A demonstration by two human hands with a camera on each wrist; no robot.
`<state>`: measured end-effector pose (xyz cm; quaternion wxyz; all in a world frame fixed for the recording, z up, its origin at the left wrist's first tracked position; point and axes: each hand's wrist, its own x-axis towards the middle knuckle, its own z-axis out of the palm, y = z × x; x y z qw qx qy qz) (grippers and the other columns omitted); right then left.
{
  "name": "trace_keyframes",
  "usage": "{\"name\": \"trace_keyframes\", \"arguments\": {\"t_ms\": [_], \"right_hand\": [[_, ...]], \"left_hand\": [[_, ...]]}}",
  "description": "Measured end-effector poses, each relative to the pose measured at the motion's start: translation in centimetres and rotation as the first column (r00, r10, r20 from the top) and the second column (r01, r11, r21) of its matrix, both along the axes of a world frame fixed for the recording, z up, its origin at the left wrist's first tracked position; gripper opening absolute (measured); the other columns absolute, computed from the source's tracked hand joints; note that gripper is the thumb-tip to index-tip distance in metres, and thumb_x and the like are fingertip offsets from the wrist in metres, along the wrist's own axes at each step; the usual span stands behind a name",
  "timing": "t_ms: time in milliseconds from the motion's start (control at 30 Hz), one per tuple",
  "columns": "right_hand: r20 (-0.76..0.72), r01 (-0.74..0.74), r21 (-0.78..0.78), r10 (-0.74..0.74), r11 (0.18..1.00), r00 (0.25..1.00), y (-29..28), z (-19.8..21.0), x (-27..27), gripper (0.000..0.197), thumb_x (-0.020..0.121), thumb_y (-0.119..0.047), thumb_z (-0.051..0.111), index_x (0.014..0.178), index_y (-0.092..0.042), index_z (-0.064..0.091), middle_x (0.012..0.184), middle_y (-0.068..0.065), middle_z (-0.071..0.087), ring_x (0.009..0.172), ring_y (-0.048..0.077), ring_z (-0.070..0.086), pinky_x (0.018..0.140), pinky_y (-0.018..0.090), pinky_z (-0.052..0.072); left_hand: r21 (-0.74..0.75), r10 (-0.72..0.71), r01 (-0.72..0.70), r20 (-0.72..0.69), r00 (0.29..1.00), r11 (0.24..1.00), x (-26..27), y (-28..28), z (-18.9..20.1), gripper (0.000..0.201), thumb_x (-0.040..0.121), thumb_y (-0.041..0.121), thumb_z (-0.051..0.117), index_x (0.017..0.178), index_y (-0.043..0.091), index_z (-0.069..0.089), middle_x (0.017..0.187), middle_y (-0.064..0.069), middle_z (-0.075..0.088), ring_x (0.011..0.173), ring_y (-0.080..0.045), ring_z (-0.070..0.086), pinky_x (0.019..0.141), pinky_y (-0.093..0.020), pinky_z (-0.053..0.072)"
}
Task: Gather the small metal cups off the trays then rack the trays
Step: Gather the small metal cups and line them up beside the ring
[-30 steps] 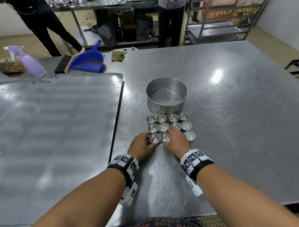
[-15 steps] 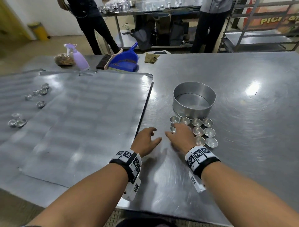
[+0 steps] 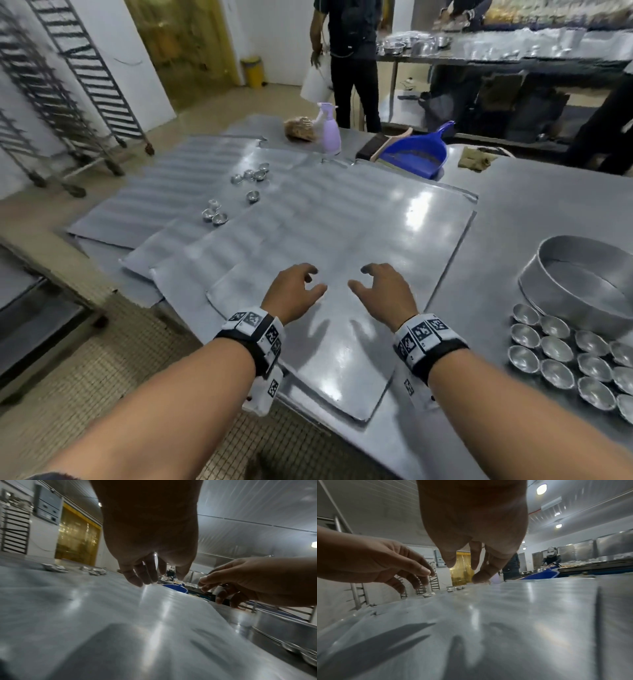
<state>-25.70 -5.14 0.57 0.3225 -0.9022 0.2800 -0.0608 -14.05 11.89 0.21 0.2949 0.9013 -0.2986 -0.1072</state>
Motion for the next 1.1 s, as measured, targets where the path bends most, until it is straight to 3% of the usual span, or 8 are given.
{"name": "trace_keyframes", "arguments": {"t_ms": [333,500,900,1100], "right_hand": [[-0.007,-0.088,-0.006,0.088,0.996,0.996,13.6,0.0,19.9,0.051,0.090,-0.057,0.057,0.128,-0.023,0.060,0.134,0.001,0.054,0.111,0.022,0.059,0.092,0.036,0.048],[-0.024,-0.090,-0.010,0.090,0.996,0.996,17.0,0.2,26.0,0.049,0.090,-0.055,0.057,0.127,-0.023,0.061,0.134,0.002,0.054,0.110,0.021,0.059,0.088,0.033,0.046],[-0.060,-0.129,-0.054,0.126,0.990,0.990,17.3,-0.8,36.8,0.043,0.090,-0.050,0.060,0.124,-0.024,0.063,0.133,0.001,0.054,0.109,0.022,0.060,0.085,0.032,0.045],[-0.079,-0.183,-0.021,0.181,0.983,0.980,16.6,-3.0,42.7,0.039,0.089,-0.046,0.061,0.122,-0.025,0.064,0.127,0.002,0.056,0.107,0.025,0.061,0.085,0.033,0.045]], "left_hand": [[0.013,0.101,-0.101,-0.001,0.995,0.995,18.4,15.9,-0.2,0.042,0.088,0.048,0.066,0.123,0.024,0.062,0.108,0.004,0.065,0.098,-0.014,0.061,0.089,-0.033,0.051],[0.047,0.105,-0.105,-0.013,0.994,0.993,25.3,20.8,0.0,0.041,0.089,0.045,0.066,0.122,0.022,0.064,0.109,0.003,0.066,0.098,-0.015,0.062,0.091,-0.035,0.052],[0.087,0.066,-0.067,0.015,0.998,0.994,36.2,20.8,-0.8,0.039,0.087,0.038,0.071,0.121,0.019,0.065,0.115,0.000,0.062,0.092,-0.014,0.055,0.086,-0.027,0.044],[0.176,0.032,-0.026,-0.029,0.999,0.984,40.9,18.4,-2.3,0.042,0.087,0.038,0.071,0.124,0.020,0.064,0.123,-0.001,0.056,0.105,-0.019,0.058,0.092,-0.028,0.043]]}}
